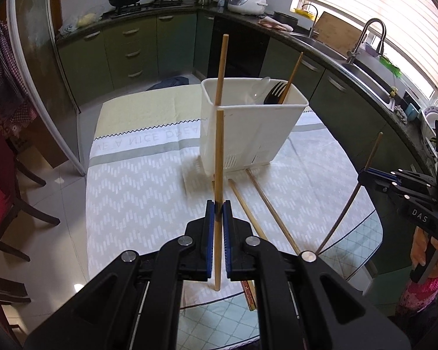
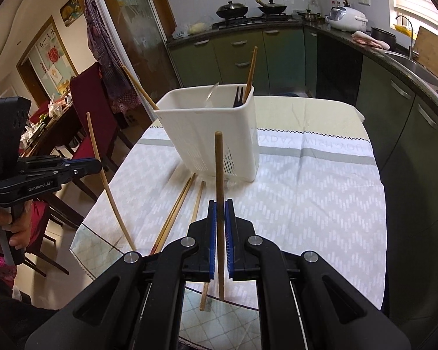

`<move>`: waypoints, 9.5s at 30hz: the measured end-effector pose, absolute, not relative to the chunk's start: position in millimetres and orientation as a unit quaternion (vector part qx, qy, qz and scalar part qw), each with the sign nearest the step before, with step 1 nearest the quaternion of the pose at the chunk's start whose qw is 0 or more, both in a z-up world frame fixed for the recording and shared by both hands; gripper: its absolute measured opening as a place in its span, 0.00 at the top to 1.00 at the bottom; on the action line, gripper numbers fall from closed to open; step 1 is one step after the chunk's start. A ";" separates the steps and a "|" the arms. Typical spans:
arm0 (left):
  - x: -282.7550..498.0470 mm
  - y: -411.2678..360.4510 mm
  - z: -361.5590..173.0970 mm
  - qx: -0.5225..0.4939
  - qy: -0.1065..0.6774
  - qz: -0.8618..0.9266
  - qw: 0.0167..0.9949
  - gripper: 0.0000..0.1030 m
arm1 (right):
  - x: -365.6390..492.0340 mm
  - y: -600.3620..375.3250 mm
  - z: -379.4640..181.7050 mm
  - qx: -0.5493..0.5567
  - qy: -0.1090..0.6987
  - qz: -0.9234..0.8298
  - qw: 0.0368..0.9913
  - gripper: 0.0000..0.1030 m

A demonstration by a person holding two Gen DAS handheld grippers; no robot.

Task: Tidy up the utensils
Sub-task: 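Lift both held chopsticks upright and carry them over the utensil holder, then lower both chopsticks into the holder and open both tools, then move both open tools down to the remaining chopsticks beside the holder, then close the left tool on one chopstick while the right tool grasps another, then lift both chopsticks upright and carry them over the utensil holder, then lower both chopsticks into the holder and open both tools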

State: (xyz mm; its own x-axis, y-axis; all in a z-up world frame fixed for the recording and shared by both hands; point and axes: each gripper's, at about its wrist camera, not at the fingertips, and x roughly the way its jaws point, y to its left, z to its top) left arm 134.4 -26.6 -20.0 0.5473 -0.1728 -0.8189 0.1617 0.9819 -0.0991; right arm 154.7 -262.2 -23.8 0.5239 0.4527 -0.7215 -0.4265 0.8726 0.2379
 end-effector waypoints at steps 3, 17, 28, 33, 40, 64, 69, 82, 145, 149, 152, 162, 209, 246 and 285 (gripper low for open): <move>132.5 -27.8 -17.8 -0.004 0.461 -0.097 0.882 0.94 | 153.7 -261.4 -20.3 0.015 0.413 0.254 0.874 0.94; 130.3 -28.3 -2.6 -0.002 0.438 -0.102 0.893 0.95 | 152.1 -255.5 -2.7 0.007 0.393 0.264 0.881 0.94; 128.3 -35.2 24.3 0.004 0.414 -0.114 0.903 0.95 | 151.5 -252.2 17.9 0.002 0.380 0.274 0.883 0.94; 130.3 -41.5 47.8 0.004 0.399 -0.127 0.908 0.95 | 149.4 -252.7 35.3 -0.003 0.367 0.281 0.887 0.94; 139.4 -57.4 107.6 0.012 0.337 -0.139 0.931 0.94 | 148.0 -259.7 55.3 -0.006 0.352 0.279 0.894 0.94; 249.5 -70.6 71.4 0.023 0.364 -0.082 0.928 0.94 | 151.0 -272.5 91.7 0.008 0.333 0.276 0.902 0.94; 249.4 -68.3 62.1 0.026 0.374 -0.088 0.923 0.86 | 163.7 -266.7 119.7 0.021 0.312 0.282 0.907 0.94; 181.3 -40.9 74.6 0.017 0.351 -0.101 0.931 0.62 | 247.3 -247.6 157.3 0.053 0.267 0.241 0.932 0.94; 206.8 -45.9 -162.4 0.050 0.627 -0.042 0.776 0.92 | 195.4 -213.4 -114.1 -0.070 0.512 0.254 0.817 0.68; 204.5 -35.6 -163.0 0.053 0.623 -0.037 0.780 0.92 | 210.5 -192.7 -140.3 -0.086 0.532 0.245 0.806 0.68; 203.4 -32.9 -163.2 0.053 0.622 -0.041 0.780 0.92 | 216.1 -183.6 -148.8 -0.094 0.535 0.236 0.806 0.68; 206.0 -20.5 -167.6 0.055 0.622 -0.047 0.780 0.92 | 227.1 -160.1 -165.2 -0.122 0.537 0.216 0.806 0.69; 143.7 -19.6 -39.1 0.012 0.484 -0.082 0.871 0.94 | 156.5 -235.1 -44.8 0.001 0.421 0.276 0.864 0.94; 175.1 -54.6 156.3 0.008 0.308 -0.116 0.944 0.94 | 138.3 -256.2 12.9 0.016 0.367 0.292 0.883 0.94; 200.9 -49.9 90.3 0.001 0.334 -0.120 0.935 0.67 | 248.2 -245.9 122.8 0.072 0.248 0.227 0.939 0.94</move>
State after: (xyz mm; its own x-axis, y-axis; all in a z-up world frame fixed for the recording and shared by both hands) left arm 200.9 -49.9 90.3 0.7483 -0.2247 -0.6241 0.2255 0.9710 -0.0793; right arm 248.2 -245.9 122.8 0.7746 0.4612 -0.4327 -0.3902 0.8870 0.2468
